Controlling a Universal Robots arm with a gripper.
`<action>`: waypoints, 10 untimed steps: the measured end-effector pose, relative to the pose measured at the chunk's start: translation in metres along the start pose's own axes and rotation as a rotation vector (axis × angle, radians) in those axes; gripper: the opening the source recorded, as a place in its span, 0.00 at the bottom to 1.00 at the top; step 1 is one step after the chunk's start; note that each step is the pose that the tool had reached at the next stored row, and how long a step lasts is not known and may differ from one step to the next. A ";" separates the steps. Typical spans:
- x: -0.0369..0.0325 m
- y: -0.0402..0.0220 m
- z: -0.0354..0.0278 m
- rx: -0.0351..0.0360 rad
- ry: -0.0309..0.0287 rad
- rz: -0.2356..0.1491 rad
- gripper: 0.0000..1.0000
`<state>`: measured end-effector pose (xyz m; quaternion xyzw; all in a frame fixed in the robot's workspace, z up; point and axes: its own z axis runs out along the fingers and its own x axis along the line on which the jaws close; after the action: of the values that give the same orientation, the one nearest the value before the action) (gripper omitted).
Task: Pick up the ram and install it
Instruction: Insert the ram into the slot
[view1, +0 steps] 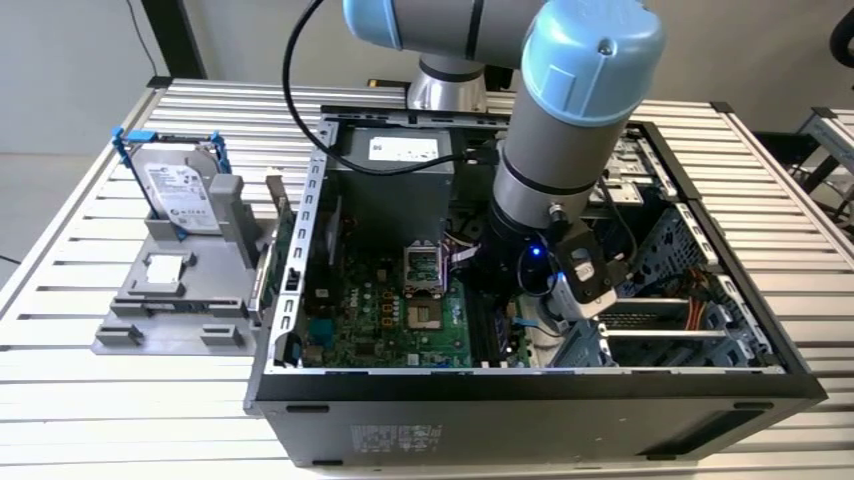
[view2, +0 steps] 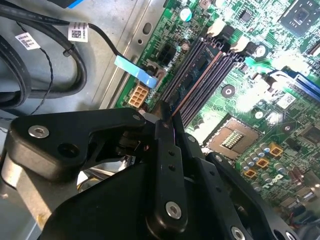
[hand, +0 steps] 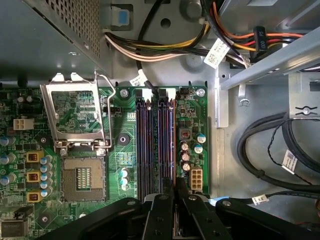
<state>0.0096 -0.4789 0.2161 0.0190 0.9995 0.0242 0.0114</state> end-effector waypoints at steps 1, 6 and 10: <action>0.0000 0.0000 0.0000 0.0002 0.0000 0.000 0.00; 0.0000 0.0000 0.0003 0.0000 0.0000 -0.001 0.00; -0.0001 0.0001 0.0003 -0.0003 0.0003 -0.010 0.00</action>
<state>0.0097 -0.4789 0.2158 0.0141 0.9995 0.0243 0.0114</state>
